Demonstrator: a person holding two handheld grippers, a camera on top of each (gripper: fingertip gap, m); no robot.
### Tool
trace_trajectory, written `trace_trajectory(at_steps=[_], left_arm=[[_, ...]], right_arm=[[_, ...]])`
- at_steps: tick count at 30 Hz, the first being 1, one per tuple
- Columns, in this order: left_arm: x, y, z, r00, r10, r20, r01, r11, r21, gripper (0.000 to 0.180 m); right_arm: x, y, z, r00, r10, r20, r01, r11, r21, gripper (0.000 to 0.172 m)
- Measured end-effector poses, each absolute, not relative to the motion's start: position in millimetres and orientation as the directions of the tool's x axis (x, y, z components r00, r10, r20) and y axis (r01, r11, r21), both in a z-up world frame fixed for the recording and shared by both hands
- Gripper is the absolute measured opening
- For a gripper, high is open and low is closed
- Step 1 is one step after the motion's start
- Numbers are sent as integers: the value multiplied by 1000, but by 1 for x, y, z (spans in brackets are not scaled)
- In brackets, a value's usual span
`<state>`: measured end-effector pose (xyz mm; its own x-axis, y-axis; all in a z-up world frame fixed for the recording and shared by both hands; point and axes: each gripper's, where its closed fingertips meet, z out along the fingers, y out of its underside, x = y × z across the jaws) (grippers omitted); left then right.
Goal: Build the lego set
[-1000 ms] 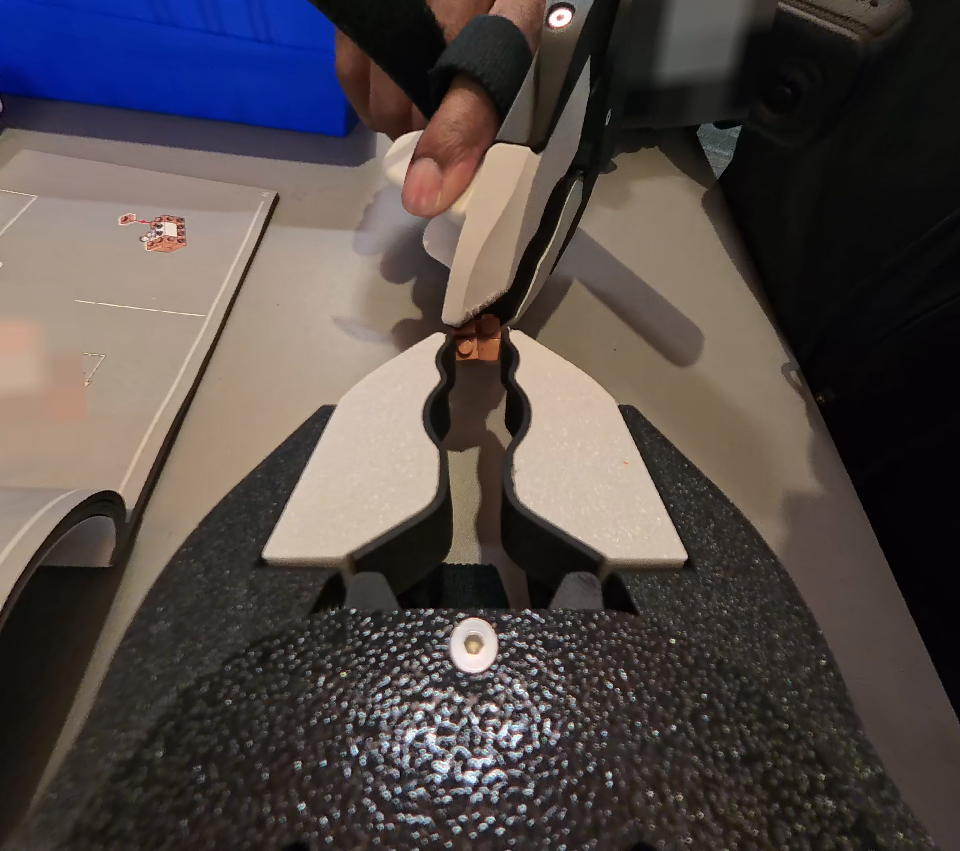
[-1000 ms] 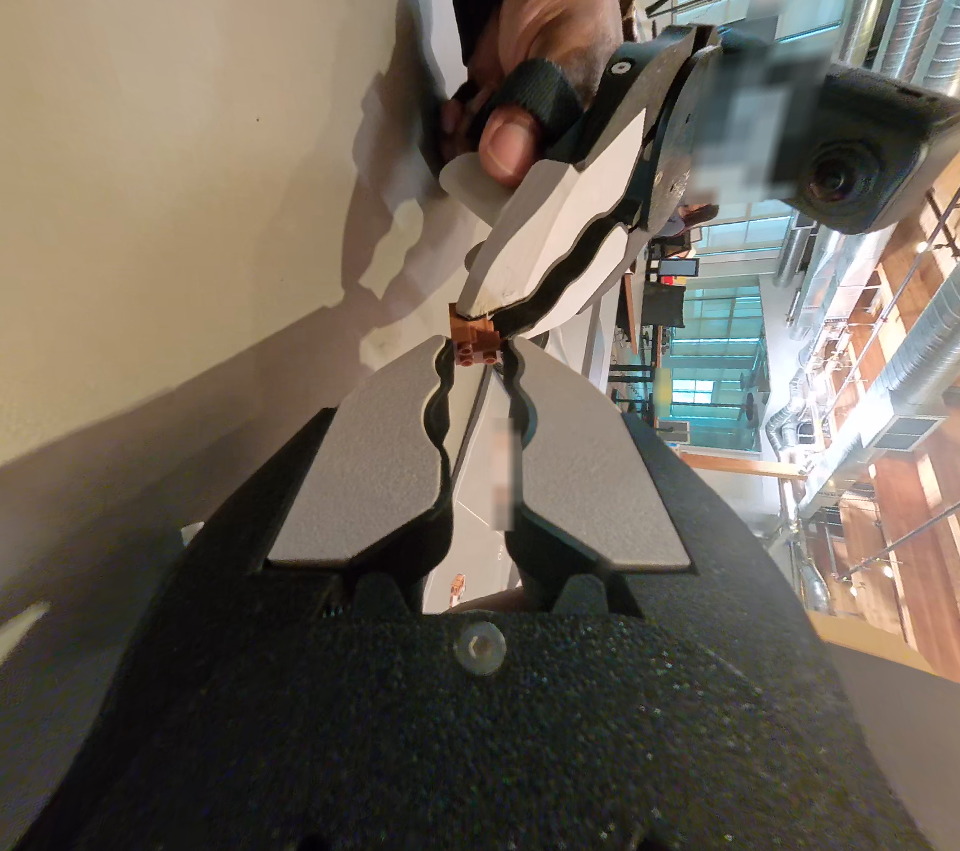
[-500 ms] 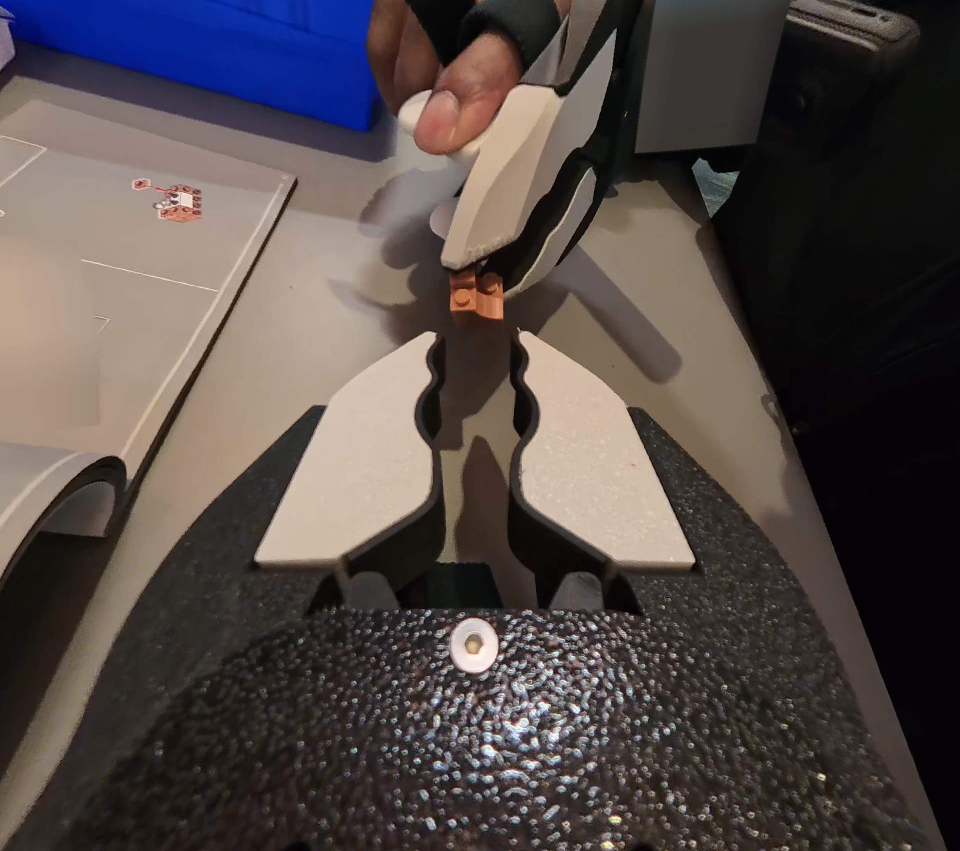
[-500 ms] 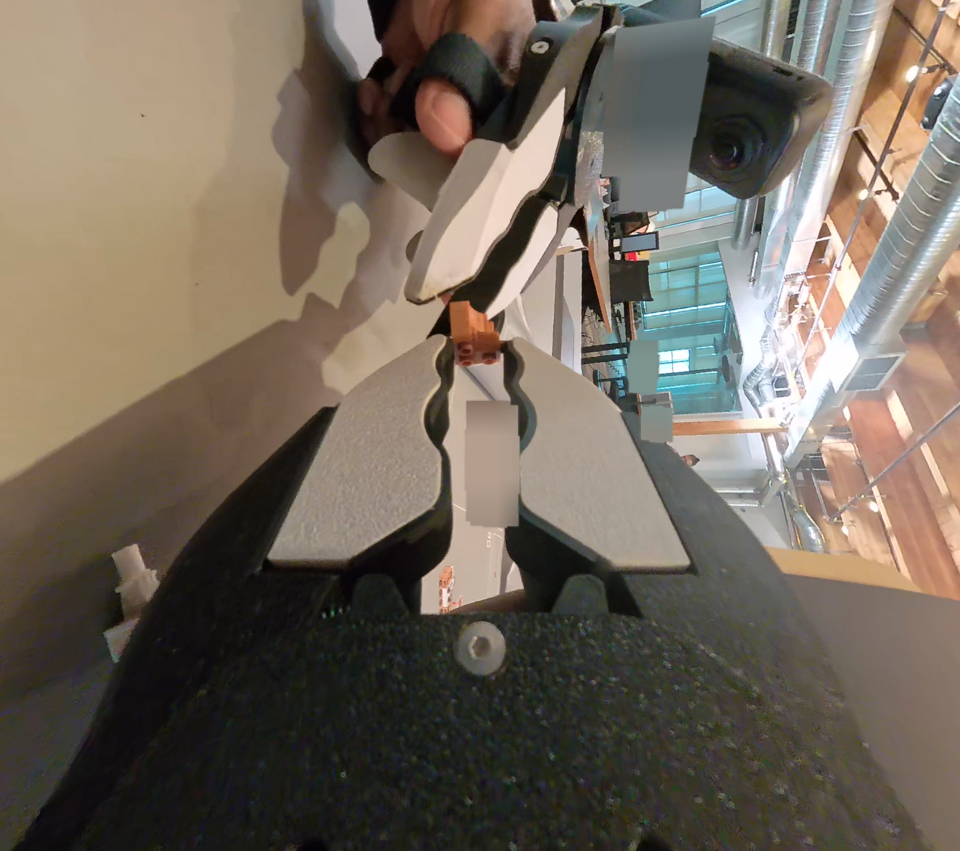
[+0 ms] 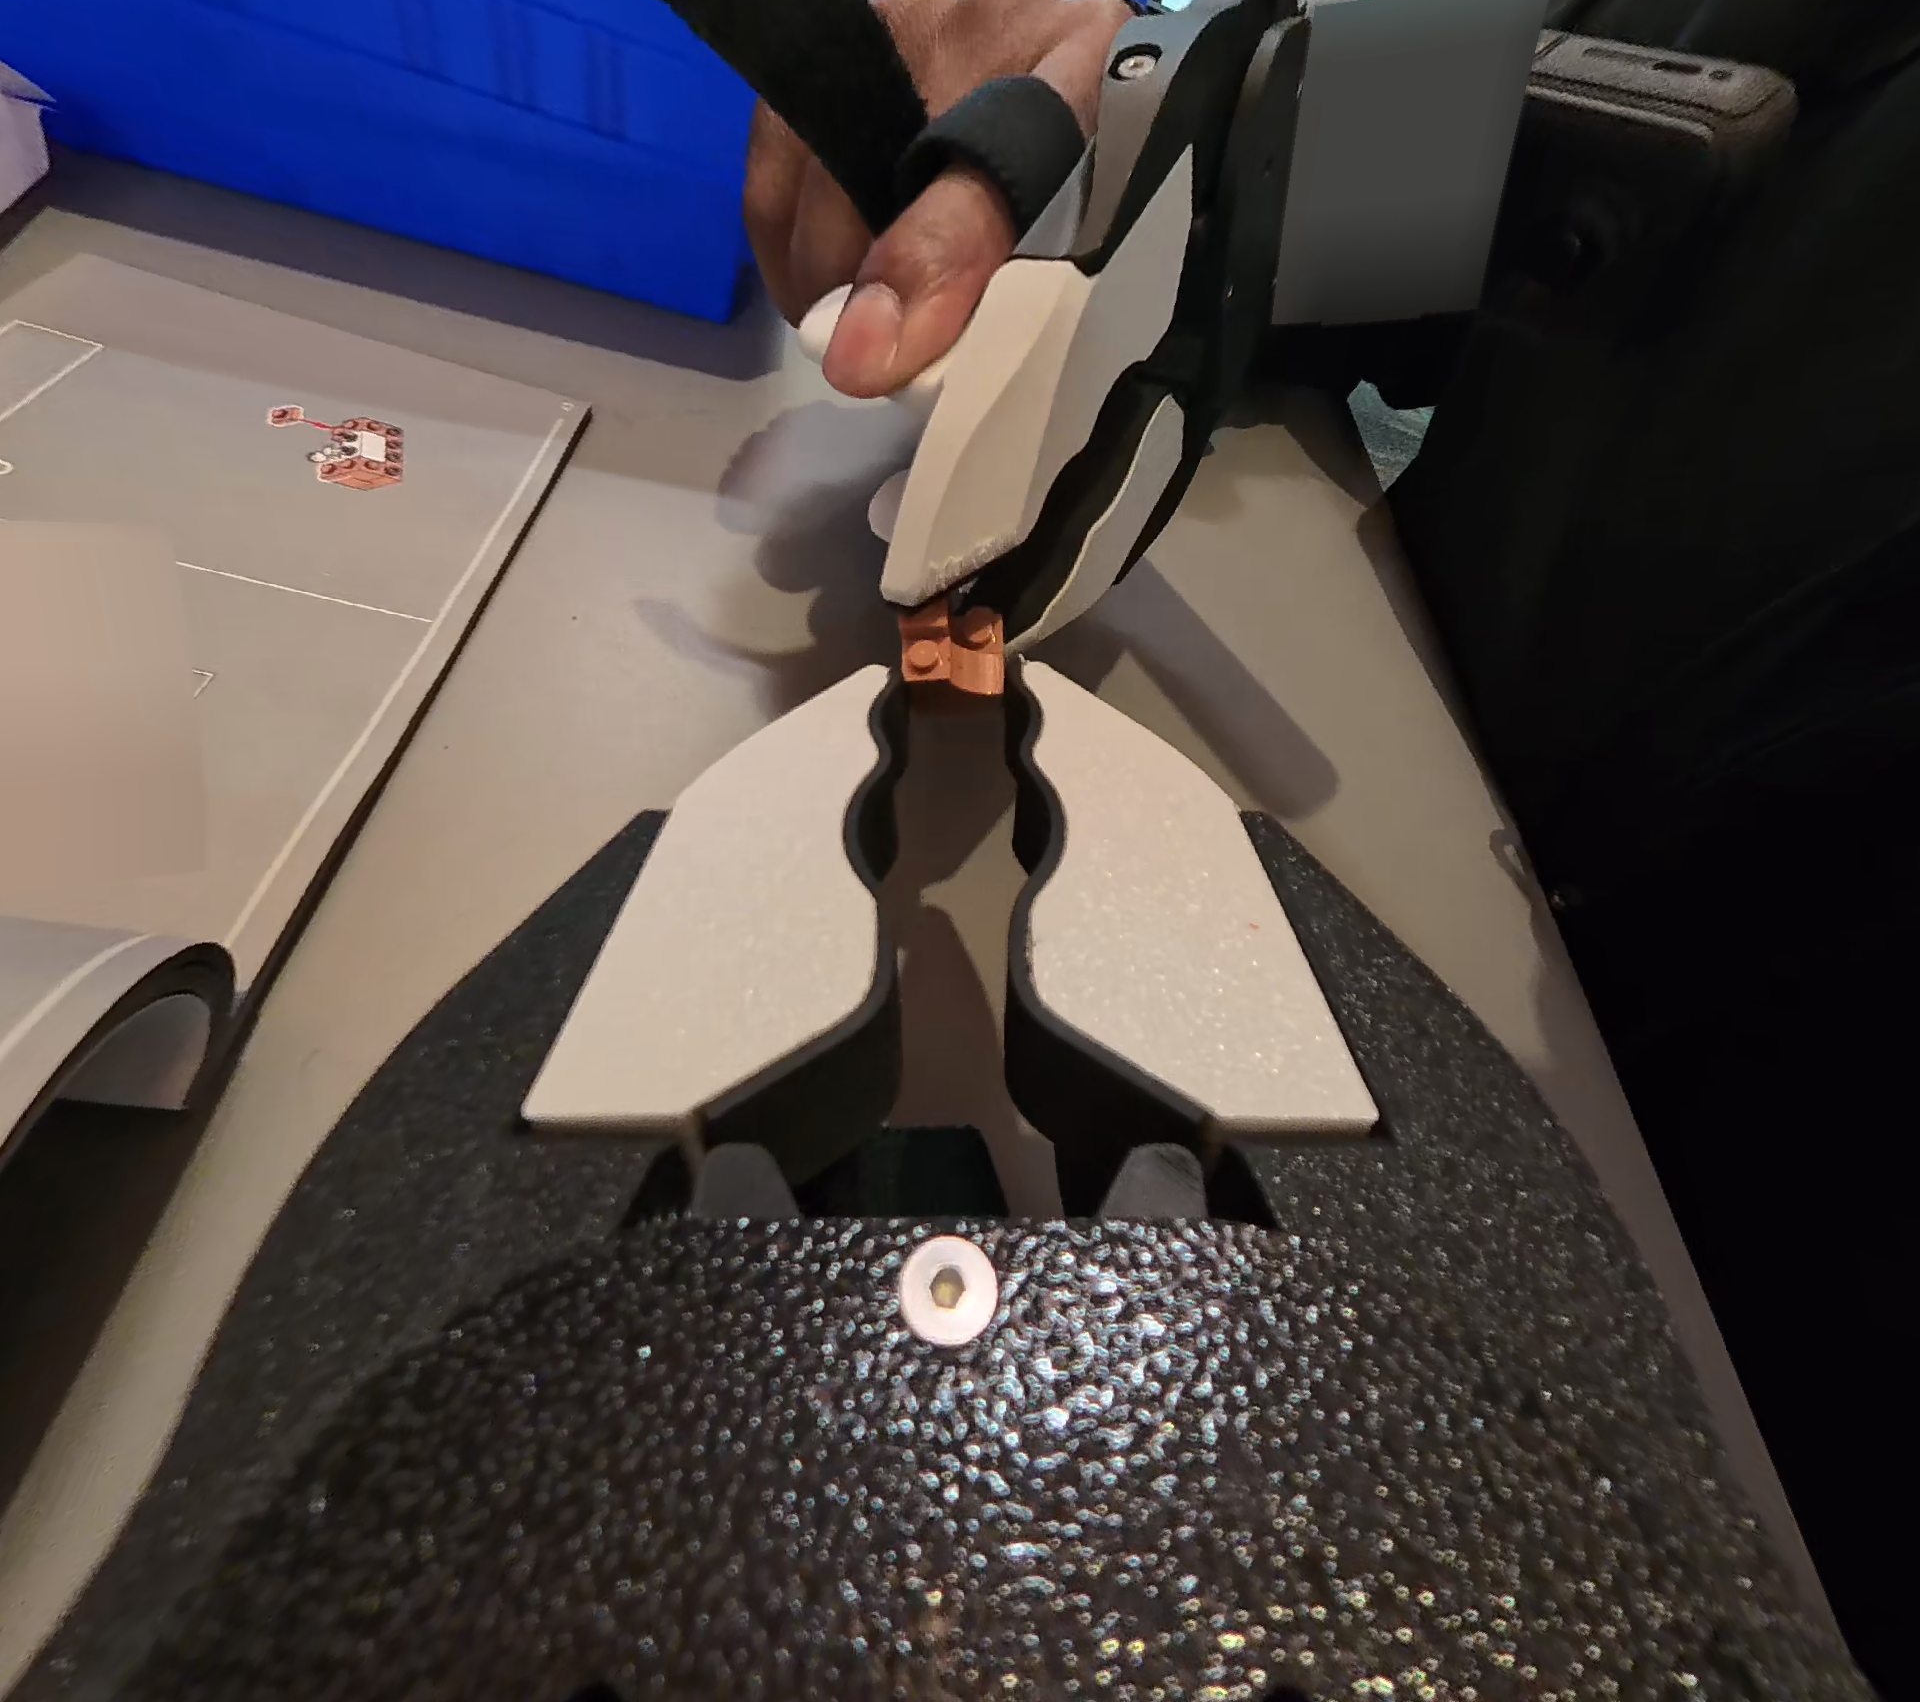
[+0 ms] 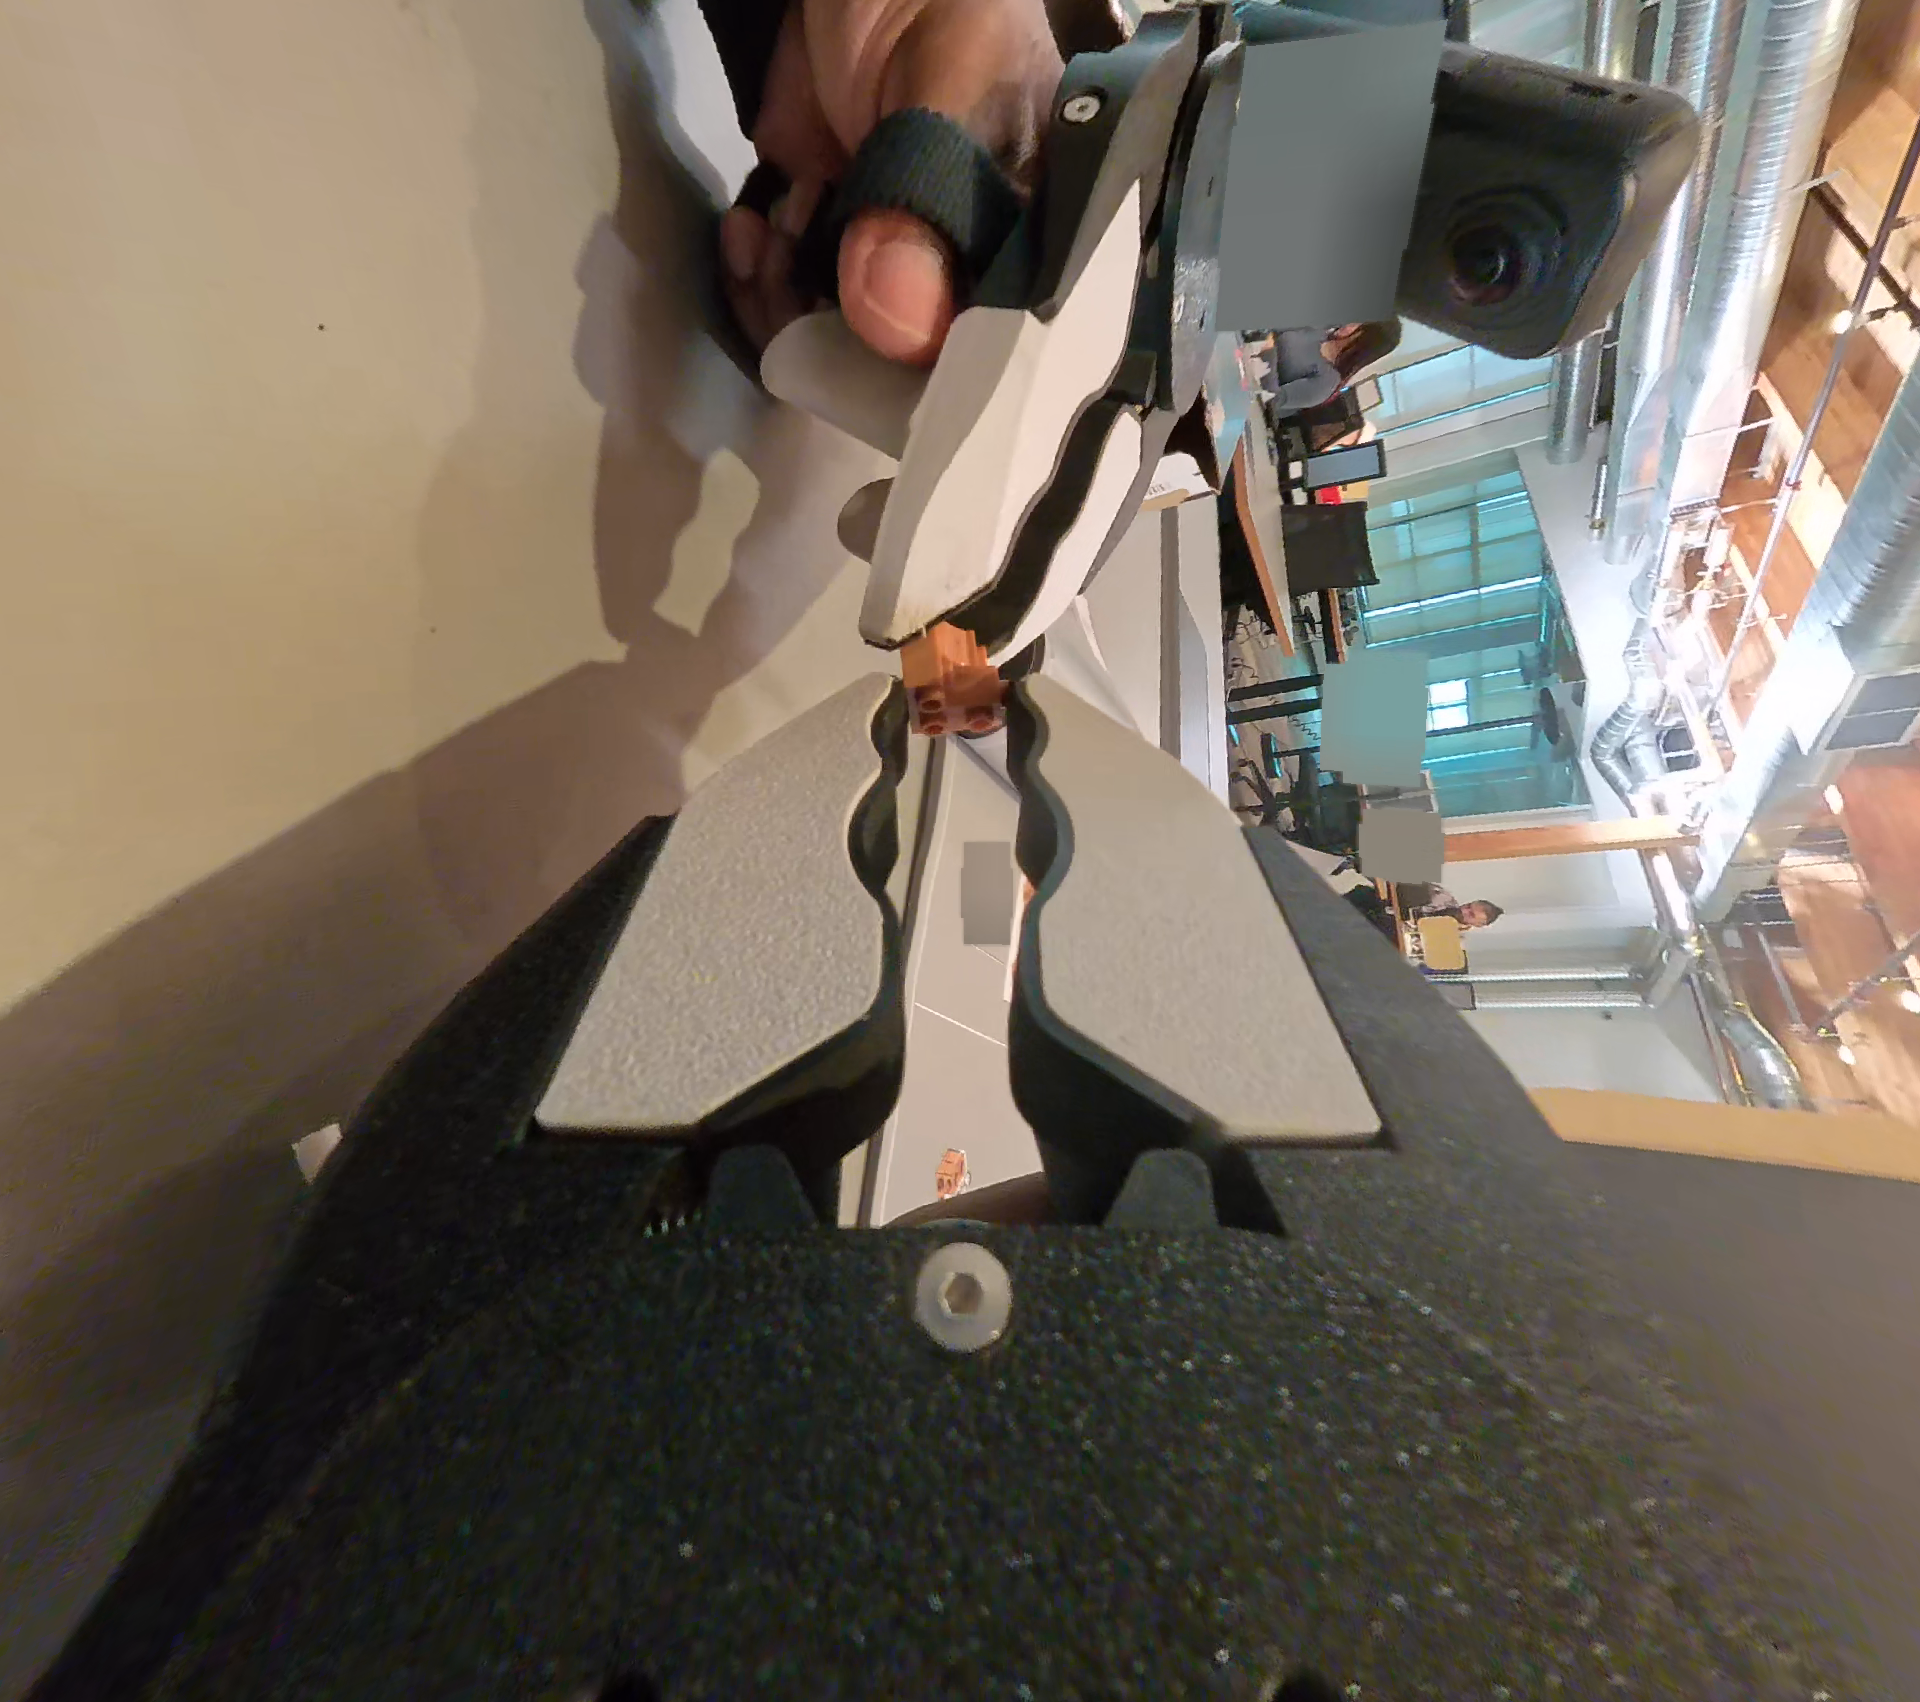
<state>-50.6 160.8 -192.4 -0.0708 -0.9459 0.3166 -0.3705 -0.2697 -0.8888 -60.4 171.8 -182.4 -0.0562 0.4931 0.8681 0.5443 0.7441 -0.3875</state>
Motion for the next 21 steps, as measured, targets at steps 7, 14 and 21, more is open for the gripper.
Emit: trace_trajectory(at_steps=[7, 14, 21], left_arm=[[-51, 159, -192, -84, -947, 311, -368, -260, -893, 17], [-50, 157, -193, -91, -949, 302, -380, -247, -891, 17], [-51, 158, -190, -96, -942, 322, -359, -269, -894, 17]], right_arm=[[-61, 170, -182, -62, 524, 849, 555, 726, -407, 17], [-61, 168, -184, -79, 549, 832, 550, 720, -423, 17], [-63, 169, -180, -16, 591, 806, 506, 700, -504, 19]])
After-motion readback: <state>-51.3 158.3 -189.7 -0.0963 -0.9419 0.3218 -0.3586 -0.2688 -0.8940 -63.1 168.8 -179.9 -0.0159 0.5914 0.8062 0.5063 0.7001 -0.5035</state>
